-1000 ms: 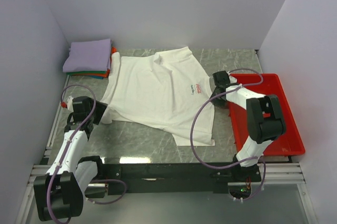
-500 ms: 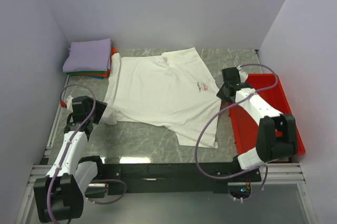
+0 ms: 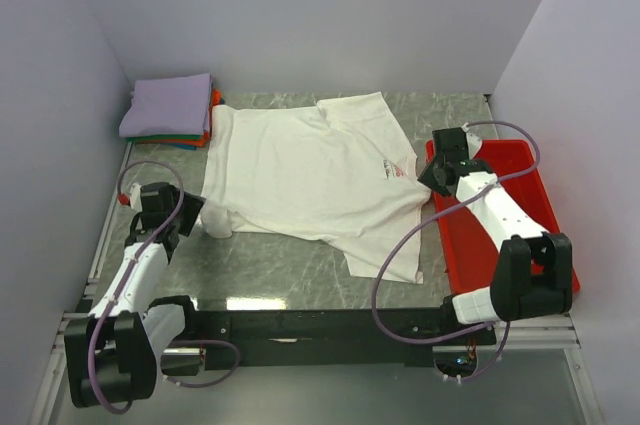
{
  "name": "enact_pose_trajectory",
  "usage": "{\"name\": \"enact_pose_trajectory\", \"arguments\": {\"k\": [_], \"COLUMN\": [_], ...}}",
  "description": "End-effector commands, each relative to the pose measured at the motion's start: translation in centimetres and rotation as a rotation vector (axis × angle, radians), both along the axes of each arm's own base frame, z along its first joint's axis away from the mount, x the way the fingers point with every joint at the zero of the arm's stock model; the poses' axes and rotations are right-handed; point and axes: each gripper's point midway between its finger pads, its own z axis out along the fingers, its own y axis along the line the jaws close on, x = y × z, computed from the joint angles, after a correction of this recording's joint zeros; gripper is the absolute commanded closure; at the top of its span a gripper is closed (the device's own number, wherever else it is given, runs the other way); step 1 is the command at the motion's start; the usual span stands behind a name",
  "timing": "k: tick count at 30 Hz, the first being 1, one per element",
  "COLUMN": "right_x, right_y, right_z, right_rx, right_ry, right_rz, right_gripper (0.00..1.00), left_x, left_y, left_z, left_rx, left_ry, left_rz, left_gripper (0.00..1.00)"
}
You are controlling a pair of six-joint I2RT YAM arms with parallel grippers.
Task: Fold and stack the t-shirts
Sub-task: Flatten the tshirt out
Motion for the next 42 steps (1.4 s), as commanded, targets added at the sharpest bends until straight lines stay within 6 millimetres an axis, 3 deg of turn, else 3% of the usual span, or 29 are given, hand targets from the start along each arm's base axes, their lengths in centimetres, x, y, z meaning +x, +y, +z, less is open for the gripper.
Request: {"name": "enact_pose_trajectory", "arguments": {"k": [1, 5, 8, 9, 10, 14, 17, 20, 24, 32, 37, 42], "right_x": [0.1, -0.1, -0.2, -0.1, -0.4, 0.0, 0.7, 1.3, 2.3, 3.3, 3.9, 5.0], "right_y": [1.0, 3.3, 6.8, 7.7, 9.3, 12.6, 14.0, 15.1, 16.5, 16.2, 14.6, 12.2], "right_z": [3.0, 4.8, 4.5, 4.2, 3.4, 1.6, 0.0, -1.1, -2.4, -5.7, -8.0, -9.0], "right_rx": [0.005, 0.009, 0.064, 0.075, 0.083, 0.131, 0.169, 0.203, 0.244, 0.224, 0.202, 0.19], "right_ry": [-0.077, -0.125, -0.144, -0.146, -0.121, -0.083, -0.06, -0.041, -0.034, 0.042, 0.109, 0.144], "right_rz": [0.043, 0.1, 0.187, 0.207, 0.247, 0.305, 0.324, 0.343, 0.364, 0.345, 0.315, 0.27], "right_gripper": [0.58, 0.57, 0.57, 0.57, 0.57, 0.58, 0.58, 0.59, 0.6, 0.6, 0.6, 0.6], "left_x": [1.5, 3.6, 5.9, 6.5, 7.7, 10.5, 11.9, 12.9, 13.3, 12.8, 14.1, 14.8], "left_y": [0.4, 0.7, 0.9, 0.8, 0.9, 0.3, -0.3, -0.6, -0.2, 1.5, 2.7, 3.7], "left_z": [0.3, 1.5, 2.9, 2.2, 3.2, 2.3, -0.3, -1.2, -3.9, -7.0, -6.1, -5.0], "left_rx": [-0.013, 0.0, 0.026, 0.029, 0.033, 0.046, 0.051, 0.054, 0.074, 0.161, 0.229, 0.301], "left_ry": [-0.03, -0.044, -0.063, -0.038, -0.056, -0.006, 0.079, 0.1, 0.178, 0.32, 0.34, 0.354], "left_rz": [0.045, 0.072, 0.084, 0.082, 0.084, 0.059, 0.036, 0.022, 0.028, 0.061, 0.074, 0.072], "left_gripper": [0.41, 0.51, 0.61, 0.65, 0.68, 0.82, 0.91, 0.94, 0.97, 0.99, 0.99, 0.98]}}
